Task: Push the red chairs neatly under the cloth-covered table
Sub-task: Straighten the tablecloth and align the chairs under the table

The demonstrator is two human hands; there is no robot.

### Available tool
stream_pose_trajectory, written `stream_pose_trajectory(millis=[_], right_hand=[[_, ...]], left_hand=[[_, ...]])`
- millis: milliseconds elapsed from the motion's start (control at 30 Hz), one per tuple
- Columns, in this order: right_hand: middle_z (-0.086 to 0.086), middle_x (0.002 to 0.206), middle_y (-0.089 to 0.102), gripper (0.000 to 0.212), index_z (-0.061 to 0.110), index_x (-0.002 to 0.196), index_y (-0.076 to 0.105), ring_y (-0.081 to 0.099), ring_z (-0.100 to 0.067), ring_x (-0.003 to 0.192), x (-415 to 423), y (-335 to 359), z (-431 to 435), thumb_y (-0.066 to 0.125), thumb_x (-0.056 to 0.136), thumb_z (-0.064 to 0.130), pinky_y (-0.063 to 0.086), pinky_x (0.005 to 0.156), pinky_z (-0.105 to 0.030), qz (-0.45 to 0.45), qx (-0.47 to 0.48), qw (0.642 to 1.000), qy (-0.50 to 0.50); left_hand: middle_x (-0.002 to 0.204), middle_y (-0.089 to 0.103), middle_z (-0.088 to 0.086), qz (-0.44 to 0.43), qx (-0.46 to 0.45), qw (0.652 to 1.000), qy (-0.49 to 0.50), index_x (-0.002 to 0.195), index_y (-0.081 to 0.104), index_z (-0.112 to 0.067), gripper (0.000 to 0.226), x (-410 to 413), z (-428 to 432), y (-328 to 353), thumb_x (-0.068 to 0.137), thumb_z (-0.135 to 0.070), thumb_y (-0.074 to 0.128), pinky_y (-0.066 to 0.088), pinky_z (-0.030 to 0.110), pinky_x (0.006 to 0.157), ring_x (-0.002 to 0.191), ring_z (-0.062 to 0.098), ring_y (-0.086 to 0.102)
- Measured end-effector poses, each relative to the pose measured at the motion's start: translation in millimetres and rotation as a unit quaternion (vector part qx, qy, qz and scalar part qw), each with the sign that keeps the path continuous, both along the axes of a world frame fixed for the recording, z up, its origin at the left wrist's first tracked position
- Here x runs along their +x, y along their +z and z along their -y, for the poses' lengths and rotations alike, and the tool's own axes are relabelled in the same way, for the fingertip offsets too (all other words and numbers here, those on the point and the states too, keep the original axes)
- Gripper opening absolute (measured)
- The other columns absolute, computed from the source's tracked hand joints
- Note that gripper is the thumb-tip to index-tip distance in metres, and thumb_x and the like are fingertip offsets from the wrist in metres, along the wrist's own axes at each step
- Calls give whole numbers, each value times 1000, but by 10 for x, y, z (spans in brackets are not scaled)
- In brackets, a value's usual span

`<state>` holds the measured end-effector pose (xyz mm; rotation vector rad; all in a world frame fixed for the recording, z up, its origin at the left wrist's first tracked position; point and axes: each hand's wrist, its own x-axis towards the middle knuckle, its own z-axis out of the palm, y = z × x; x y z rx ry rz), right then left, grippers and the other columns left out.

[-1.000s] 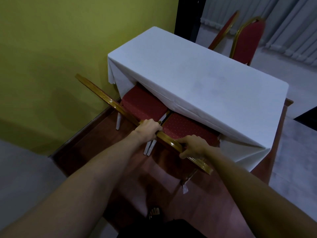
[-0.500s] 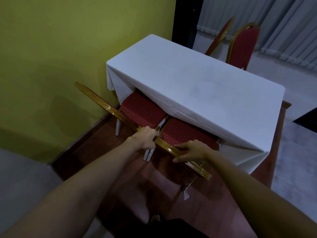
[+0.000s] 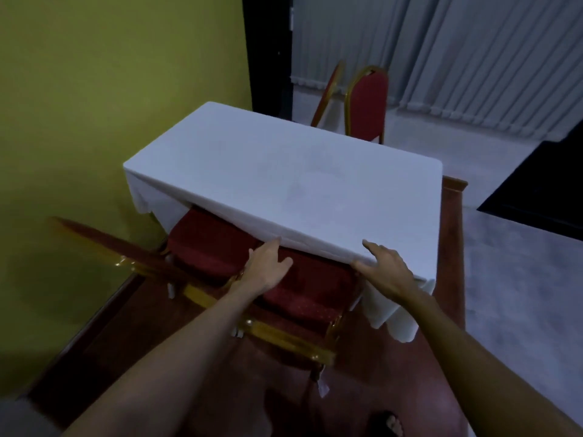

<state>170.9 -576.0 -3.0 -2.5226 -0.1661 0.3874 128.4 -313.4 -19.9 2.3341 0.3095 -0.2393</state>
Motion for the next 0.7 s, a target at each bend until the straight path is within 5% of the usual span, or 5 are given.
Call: stream_pose_trajectory(millis=[133,267,467,567,700], right_hand=[[-6,156,33,73,29,148,31,25,-21,146,338,36,665,52,85,58,30,113,-52,23,4,999,-48],[-9,156,35,73,25,149,30,25,-23,145,818,52,1472,55,87,53,30,114,-46,28,2,999,-45],[-8,146,47,70,23,146,35,41,-25,135,1535,208,2606,60,85,46,40,106,-40,23,37,999,-20],[-4,144,49,69,26,145,36,41,-23,135,1970,243,3130,61,84,46,38,100,-34,43,54,997,-23],[-1,155,35,77,25,150,25,23,-25,146,2551,157,3611,58,85,52,32,110,-45,27,44,998,-34]], left_hand=[[151,39,10,8,-35,999,-2,146,31,-11,65,410,655,0,91,-34,54,23,45,120,141,26,34],[152,38,8,25,-65,998,-6,145,34,-10,60,938,1477,40,92,-28,56,25,30,115,141,22,34],[153,37,4,46,-90,995,19,145,35,-14,58,1682,2708,182,93,-26,57,26,34,118,141,19,33],[156,31,3,43,-95,994,16,147,31,-15,60,2041,3258,207,94,-30,55,22,39,120,145,19,25],[162,14,1,8,-64,998,-8,150,23,-18,63,2491,3740,110,96,-39,48,5,47,123,150,20,3]])
